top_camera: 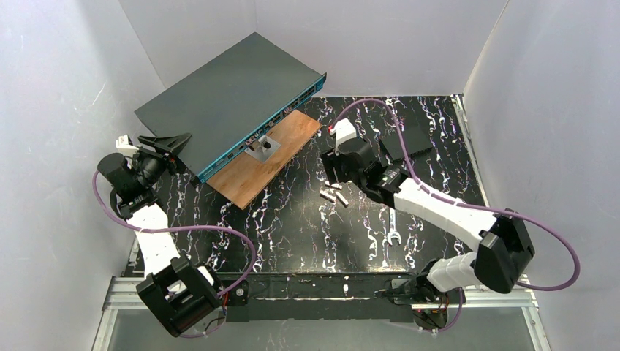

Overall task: Insert the plug into the switch port
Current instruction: Insert the connector into the switch port, then pick up the connector from the center of the board.

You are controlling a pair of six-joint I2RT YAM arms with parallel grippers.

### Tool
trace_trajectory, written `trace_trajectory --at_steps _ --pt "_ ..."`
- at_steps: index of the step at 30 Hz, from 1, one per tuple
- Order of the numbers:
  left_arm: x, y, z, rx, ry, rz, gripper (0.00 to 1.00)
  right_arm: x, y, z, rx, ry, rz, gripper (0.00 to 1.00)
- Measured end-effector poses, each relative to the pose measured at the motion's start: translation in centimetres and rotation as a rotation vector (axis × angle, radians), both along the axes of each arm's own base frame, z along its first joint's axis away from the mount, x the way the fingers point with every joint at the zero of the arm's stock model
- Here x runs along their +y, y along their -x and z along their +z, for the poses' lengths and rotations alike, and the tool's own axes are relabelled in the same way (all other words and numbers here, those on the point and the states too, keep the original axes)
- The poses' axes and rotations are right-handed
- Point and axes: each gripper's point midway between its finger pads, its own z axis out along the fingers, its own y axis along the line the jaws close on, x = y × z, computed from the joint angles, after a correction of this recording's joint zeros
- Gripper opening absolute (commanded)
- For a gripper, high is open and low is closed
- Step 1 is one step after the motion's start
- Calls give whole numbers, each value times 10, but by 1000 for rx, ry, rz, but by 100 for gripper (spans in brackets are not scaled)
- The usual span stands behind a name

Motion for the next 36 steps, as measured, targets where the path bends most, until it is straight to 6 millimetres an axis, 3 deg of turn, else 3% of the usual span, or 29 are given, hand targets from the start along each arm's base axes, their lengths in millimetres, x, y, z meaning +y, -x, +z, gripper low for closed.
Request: trace_trajectory --at_steps 6,12,16,27,36 --pt "0 0 0 0 0 -1 0 -7 -16 -40 113 10 -37 79" --pt "0 0 0 1 2 -3 0 0 -20 -93 237 51 -30 83" --pt "0 0 0 1 2 -3 0 10 -28 -117 296 63 -29 86" --pt "0 0 0 1 3 -4 0 46 -52 -138 339 22 -4 93" --pt "0 0 0 1 3 -5 0 54 -48 -158 394 20 18 96"
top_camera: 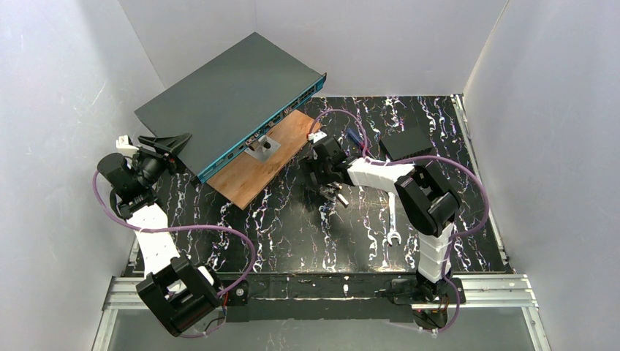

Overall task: Insert the plug into the switch port
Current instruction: Pick up the connector from the center of the board.

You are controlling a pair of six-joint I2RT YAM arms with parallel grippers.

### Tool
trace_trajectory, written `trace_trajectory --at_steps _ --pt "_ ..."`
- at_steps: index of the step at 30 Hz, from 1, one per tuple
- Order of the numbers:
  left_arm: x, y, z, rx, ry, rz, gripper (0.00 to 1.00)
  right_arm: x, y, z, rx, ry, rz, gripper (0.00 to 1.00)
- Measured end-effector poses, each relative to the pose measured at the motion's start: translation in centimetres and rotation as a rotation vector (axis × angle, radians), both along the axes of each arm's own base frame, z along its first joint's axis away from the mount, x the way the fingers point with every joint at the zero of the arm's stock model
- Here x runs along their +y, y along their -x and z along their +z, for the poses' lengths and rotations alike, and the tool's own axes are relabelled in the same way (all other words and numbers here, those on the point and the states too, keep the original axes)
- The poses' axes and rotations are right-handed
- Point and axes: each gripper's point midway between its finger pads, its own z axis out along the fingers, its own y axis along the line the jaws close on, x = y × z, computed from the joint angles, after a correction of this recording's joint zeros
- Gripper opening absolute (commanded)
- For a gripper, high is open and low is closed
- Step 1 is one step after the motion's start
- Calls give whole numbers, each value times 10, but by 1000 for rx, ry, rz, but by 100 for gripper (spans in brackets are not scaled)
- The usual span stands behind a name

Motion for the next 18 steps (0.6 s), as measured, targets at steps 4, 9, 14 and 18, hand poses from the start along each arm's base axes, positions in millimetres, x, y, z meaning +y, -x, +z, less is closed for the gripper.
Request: trace_trajectory --at_steps 4,9,14,18 --pt "0 0 0 0 0 0 0 3 4 0 18 -16 12 99" --pt "0 0 0 0 0 0 0 7 11 -2 51 -33 36 99" --pt "0 0 0 0 0 0 0 4 20 -5 73 -39 48 99" --pt "0 0 0 0 0 0 0 -1 29 -5 88 -41 61 99"
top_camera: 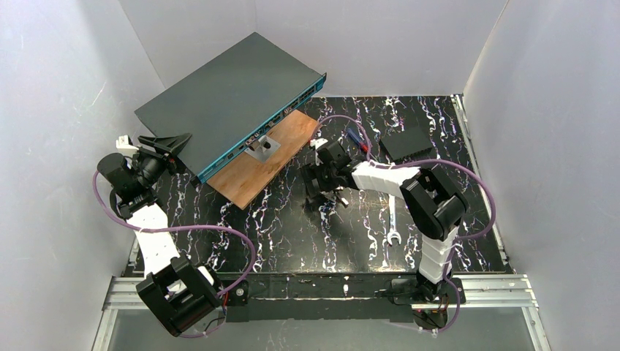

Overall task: Insert the plug into the switch port
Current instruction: Pick up the connector from the center of the board.

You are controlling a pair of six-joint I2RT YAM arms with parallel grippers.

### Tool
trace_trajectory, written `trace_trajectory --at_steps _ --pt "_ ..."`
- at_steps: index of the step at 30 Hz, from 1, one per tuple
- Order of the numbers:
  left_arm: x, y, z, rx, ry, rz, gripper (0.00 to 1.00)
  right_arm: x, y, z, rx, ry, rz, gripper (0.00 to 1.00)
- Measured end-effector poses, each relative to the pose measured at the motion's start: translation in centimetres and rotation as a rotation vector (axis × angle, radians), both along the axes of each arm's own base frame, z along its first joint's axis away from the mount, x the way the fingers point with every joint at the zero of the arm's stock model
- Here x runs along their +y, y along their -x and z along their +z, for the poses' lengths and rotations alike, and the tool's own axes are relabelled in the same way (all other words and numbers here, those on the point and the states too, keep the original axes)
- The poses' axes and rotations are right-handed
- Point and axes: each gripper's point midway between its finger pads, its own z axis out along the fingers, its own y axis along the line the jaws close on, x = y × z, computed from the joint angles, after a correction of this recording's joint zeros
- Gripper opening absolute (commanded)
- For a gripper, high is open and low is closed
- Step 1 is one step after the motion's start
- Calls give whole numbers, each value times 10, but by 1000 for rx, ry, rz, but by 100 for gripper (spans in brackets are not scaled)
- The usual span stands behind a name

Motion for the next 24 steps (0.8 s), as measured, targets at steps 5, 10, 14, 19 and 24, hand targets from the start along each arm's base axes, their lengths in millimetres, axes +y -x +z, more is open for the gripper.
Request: trace_trajectory --at_steps 5,10,14,19,24 --pt "0 0 0 0 0 0 0 -5 13 1 29 2 28 99" --pt "0 0 0 0 0 0 0 -8 24 1 53 12 66 99" --pt "0 0 0 0 1 0 0 -14 34 0 59 22 93 99" --pt "0 0 0 0 1 1 0 -27 49 -1 81 43 102 99" --pt "0 0 0 0 0 1 0 -41 63 -2 101 63 103 99"
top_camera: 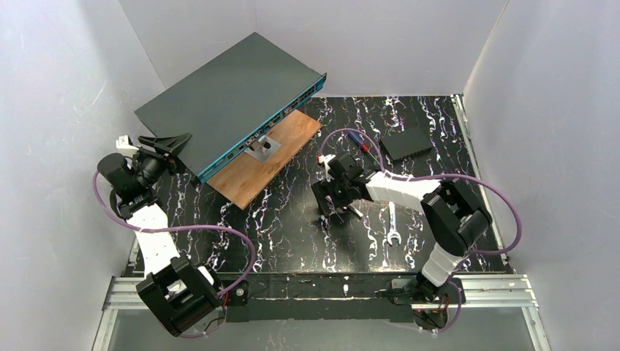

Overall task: Insert the plug into the switch port
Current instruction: Pick up the connector from the center of the board.

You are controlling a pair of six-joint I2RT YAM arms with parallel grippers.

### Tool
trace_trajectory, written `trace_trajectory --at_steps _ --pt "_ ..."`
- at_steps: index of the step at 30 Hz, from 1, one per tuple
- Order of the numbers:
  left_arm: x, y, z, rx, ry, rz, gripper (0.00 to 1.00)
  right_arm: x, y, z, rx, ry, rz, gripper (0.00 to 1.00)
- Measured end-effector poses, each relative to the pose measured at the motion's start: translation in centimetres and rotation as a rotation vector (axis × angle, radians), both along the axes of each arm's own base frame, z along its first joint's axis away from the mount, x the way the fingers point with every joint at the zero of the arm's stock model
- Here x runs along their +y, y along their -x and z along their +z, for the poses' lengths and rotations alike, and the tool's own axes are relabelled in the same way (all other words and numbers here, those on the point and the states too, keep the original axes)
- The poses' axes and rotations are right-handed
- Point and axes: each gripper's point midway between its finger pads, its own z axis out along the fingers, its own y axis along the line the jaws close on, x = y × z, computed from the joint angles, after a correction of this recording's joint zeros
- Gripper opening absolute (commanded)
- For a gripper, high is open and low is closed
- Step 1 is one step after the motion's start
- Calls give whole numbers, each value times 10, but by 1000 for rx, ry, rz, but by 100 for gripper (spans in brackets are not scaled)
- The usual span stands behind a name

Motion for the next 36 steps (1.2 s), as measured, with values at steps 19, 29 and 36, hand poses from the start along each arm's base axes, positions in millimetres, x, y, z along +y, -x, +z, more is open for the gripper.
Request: trace_trajectory --at_steps 19,29,36 --pt "0 0 0 -2 -1 0 0 -21 32 38 -68 -33 -84 90" --pt "0 0 0 -3 -2 0 0 -61 55 -1 -108 96 -273 69" --pt "0 0 0 -3 -2 0 0 -60 42 -1 -225 88 -367 56"
